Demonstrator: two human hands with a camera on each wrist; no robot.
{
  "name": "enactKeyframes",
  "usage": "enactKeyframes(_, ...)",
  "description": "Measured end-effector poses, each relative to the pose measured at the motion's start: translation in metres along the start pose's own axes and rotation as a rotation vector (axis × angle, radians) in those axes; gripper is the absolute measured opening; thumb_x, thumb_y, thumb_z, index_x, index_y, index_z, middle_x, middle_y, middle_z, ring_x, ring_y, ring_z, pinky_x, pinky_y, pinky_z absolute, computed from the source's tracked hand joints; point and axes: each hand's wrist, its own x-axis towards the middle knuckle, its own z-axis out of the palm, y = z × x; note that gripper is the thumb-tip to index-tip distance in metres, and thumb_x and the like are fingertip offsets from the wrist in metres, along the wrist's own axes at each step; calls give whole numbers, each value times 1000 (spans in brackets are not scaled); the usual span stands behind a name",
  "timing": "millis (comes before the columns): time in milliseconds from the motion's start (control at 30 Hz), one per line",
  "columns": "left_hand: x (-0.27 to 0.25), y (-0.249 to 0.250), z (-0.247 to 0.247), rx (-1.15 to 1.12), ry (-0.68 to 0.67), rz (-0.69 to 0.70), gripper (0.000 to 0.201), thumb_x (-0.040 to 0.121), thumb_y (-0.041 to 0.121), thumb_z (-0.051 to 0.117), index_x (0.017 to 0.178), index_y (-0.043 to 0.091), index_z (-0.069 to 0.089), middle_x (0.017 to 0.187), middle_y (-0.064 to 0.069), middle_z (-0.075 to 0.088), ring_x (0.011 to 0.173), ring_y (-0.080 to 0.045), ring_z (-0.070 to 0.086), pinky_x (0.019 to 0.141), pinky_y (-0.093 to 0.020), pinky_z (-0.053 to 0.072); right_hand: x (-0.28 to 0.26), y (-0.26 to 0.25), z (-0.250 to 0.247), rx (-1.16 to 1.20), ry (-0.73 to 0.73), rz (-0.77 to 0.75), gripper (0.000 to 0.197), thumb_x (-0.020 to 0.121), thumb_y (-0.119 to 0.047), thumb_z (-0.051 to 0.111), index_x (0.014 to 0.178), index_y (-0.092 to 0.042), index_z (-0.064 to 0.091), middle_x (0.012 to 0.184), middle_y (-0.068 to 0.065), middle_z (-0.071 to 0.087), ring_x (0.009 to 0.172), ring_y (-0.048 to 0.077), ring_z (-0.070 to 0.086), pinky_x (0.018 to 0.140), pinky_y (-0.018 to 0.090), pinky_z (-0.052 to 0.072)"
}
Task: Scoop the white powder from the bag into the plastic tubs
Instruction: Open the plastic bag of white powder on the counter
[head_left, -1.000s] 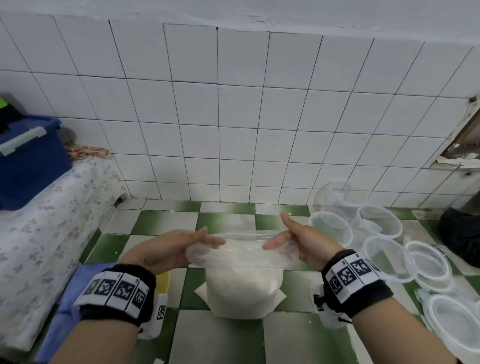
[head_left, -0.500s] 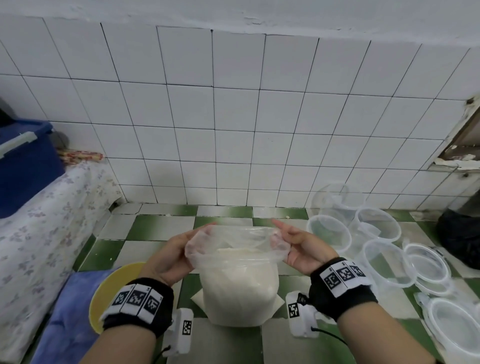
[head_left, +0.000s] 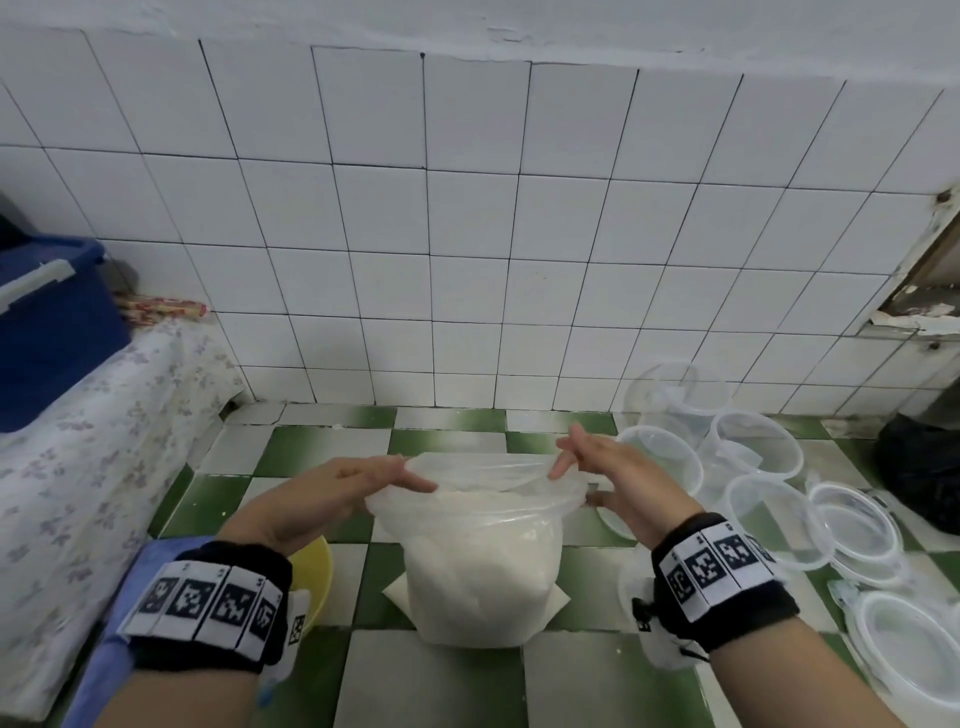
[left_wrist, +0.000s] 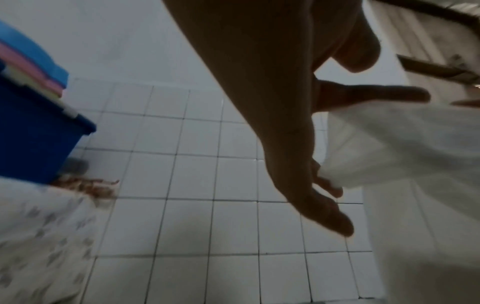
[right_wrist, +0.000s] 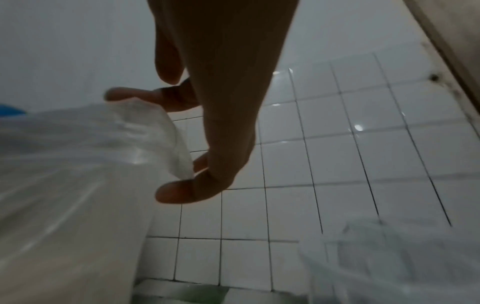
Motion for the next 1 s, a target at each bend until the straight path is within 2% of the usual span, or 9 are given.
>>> enactKeyframes(67, 0, 6, 3, 229, -44, 1, 43, 86, 66, 44, 116, 48, 68, 132, 32, 39, 130, 1, 30, 115, -34, 18, -7, -5, 4, -226, -24, -30, 55, 88, -57, 41, 78, -17, 77, 117, -14, 57, 107, -5, 49, 91, 26, 44)
enactKeyframes(167, 7, 7, 5, 374, -27, 10, 43, 88, 59, 47, 128, 50, 56, 137, 28, 40, 132, 0, 32, 113, -34, 22, -8, -3, 8, -349, -23, 8, 47, 94, -52, 40, 90, -23, 77, 109, -18, 60, 103, -1, 50, 94, 23, 36)
enactKeyframes(267, 11, 2, 4, 116, -7, 40, 42, 85, 58, 62, 121, 37, 67, 128, 19, 63, 125, -5, 51, 109, -30, 34, -1, 7, 9, -181, -2, 57, 38, 96, -42, 46, 95, -17, 75, 108, -9, 67, 100, 4, 56, 90, 21, 41)
enactKeyframes(333, 17, -3, 4, -167, 24, 19, 35, 91, 32, 63, 122, 18, 68, 125, 4, 68, 120, -15, 60, 101, -28, 46, 5, 14, 8, 47, -43, 107, 26, 96, -20, 50, 98, -7, 73, 103, 0, 70, 88, 7, 62, 73, 14, 48)
enactKeyframes(467, 26, -15, 11, -529, 19, -31, 39, 84, 1, 56, 122, 4, 63, 127, -15, 65, 103, -20, 69, 82, -27, 57, 16, 27, 8, 410, -80, 195, 29, 87, 15, 46, 97, 2, 70, 106, 16, 70, 85, 20, 70, 78, 26, 57)
enactKeyframes(600, 31, -34, 14, -760, -70, -29, 72, 56, 11, 94, 123, 4, 67, 134, -16, 60, 117, -26, 62, 88, -33, 57, 20, 31, 12, 643, -66, 273, 42, 84, 23, 32, 105, 7, 65, 113, 22, 64, 85, 23, 71, 68, 25, 59)
enactKeyframes(733, 34, -42, 21, -862, -32, -42, 82, 51, 8, 95, 127, 4, 64, 135, -17, 59, 122, -26, 59, 93, -34, 55, 19, 39, 17, 847, -30, 296, 41, 85, 20, 31, 109, 5, 60, 117, 25, 61, 87, 27, 70, 73, 29, 59)
enactKeyframes(867, 28, -35, 19, -715, 203, -110, 45, 88, 14, 61, 132, 7, 55, 125, -18, 64, 109, -32, 62, 90, -44, 54, 19, 43, 12, 519, 51, 237, 35, 89, 7, 46, 117, -9, 60, 113, 18, 66, 97, 30, 62, 86, 38, 50)
enactKeyframes(1000, 16, -31, 12, -420, 329, -232, 53, 76, 36, 74, 119, 9, 60, 114, -18, 69, 98, -33, 64, 90, -45, 55, 10, 36, 1, 83, 281, 212, 23, 83, -21, 69, 105, -18, 65, 98, 10, 68, 74, 20, 58, 64, 30, 50)
